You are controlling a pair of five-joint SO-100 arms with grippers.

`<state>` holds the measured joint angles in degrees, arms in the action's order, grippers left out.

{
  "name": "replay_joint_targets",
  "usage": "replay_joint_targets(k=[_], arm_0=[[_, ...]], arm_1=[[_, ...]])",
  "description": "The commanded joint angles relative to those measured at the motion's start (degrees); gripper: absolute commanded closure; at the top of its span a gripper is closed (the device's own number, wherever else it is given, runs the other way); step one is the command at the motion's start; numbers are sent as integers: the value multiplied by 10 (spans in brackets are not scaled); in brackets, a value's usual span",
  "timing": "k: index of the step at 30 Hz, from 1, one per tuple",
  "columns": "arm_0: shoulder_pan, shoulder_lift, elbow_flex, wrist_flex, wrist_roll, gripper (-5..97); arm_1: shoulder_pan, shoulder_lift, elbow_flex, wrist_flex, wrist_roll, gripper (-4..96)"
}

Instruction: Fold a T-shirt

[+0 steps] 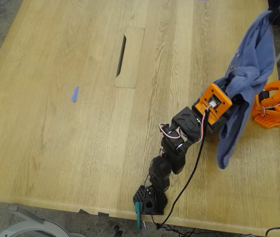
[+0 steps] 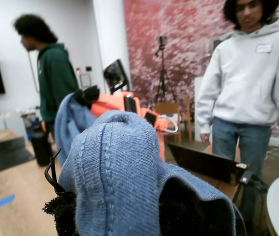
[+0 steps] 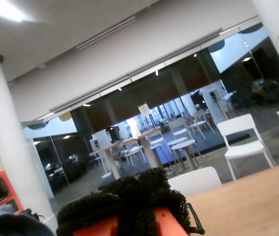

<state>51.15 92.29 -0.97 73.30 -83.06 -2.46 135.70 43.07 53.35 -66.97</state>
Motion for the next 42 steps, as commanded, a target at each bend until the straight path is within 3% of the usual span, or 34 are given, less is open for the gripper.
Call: replay_joint_targets(k=[1,18,25,33,42], arm_0=[[-30,63,-4,15,-33,919],[-142,125,-13,317,-132,919],[-175,264,237,307,-159,919],[-185,297,403,288,-184,919],[-271,388,642,279,-211,919]], arm_1=[[-4,19,40,-1,4,913],[-5,175,287,105,8,913],[15,242,419,93,8,913],[28,269,575,-5,10,913],[38,283,741,-100,16,913]])
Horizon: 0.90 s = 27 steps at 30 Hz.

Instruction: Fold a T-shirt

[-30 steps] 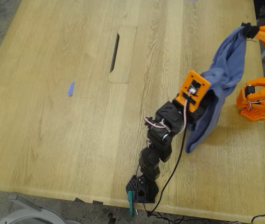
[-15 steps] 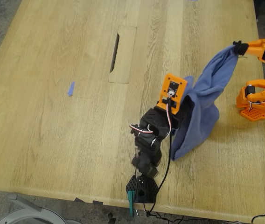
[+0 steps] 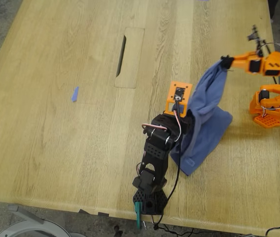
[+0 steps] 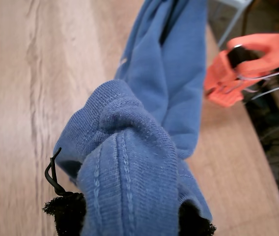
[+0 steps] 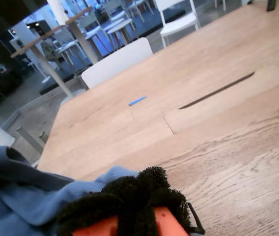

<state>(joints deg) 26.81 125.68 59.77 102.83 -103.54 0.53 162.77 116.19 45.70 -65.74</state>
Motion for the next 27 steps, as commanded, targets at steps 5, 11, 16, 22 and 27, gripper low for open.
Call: replay_joint_targets(k=[5,11,16,22,27], arm_0=[[-86,79,145,-62,-6,919],[-145,105,301,-164,-13,919],[-193,100,421,-294,-11,919],[-240,98,536,-416,-14,919],[-284,62,592,-545,-16,919]], arm_1=[[23,0,86,-83,2,913],[40,-40,200,-226,3,913],[56,-106,278,-376,4,913],[63,-222,314,-534,-2,913],[75,-368,282,-672,-5,913]])
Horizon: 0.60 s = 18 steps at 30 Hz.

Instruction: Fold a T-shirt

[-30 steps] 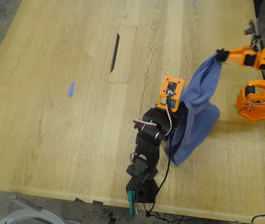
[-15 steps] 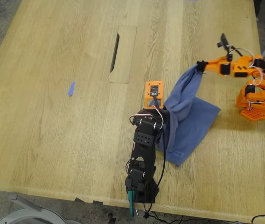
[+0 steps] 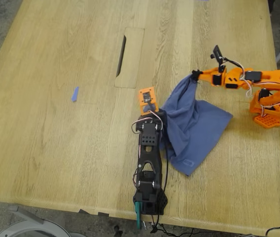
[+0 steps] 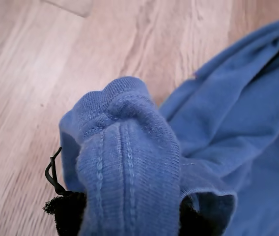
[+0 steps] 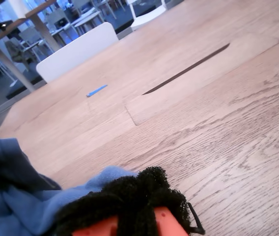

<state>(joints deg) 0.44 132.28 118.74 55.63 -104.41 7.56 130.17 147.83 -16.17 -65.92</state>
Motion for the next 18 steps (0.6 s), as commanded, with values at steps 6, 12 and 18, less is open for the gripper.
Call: replay_joint_targets(k=[6,12,18], arm_0=[[-83,-47,23,-197,-11,919],[-126,-66,48,-311,-25,919],[-156,-72,93,-420,-36,919]], arm_1=[[31,-203,-101,-175,-8,913],[69,-331,-185,-268,-13,913],[91,-446,-280,-335,-16,913]])
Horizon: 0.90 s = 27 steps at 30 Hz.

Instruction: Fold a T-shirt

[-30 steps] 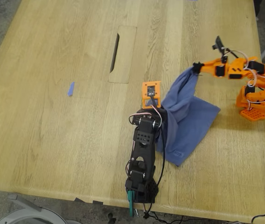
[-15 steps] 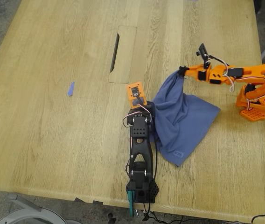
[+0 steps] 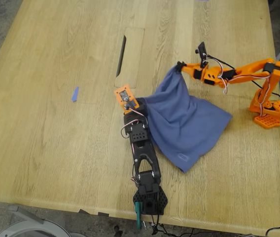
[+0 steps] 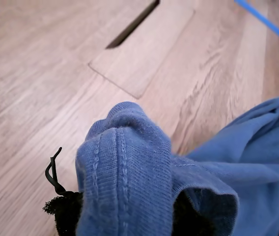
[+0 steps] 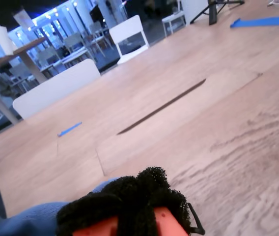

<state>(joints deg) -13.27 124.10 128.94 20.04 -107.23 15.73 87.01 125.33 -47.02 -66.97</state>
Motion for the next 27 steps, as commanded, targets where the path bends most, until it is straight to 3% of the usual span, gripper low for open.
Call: replay_joint_targets(k=[1,18,27], arm_0=[[-23,6,-4,-79,-10,919],[-71,-144,15,-394,-5,919],[-96,-188,10,-522,-4,919]], arm_1=[[11,-33,-70,-35,-5,913],[40,-294,-334,-138,-9,913],[67,-374,-485,-109,-10,913]])
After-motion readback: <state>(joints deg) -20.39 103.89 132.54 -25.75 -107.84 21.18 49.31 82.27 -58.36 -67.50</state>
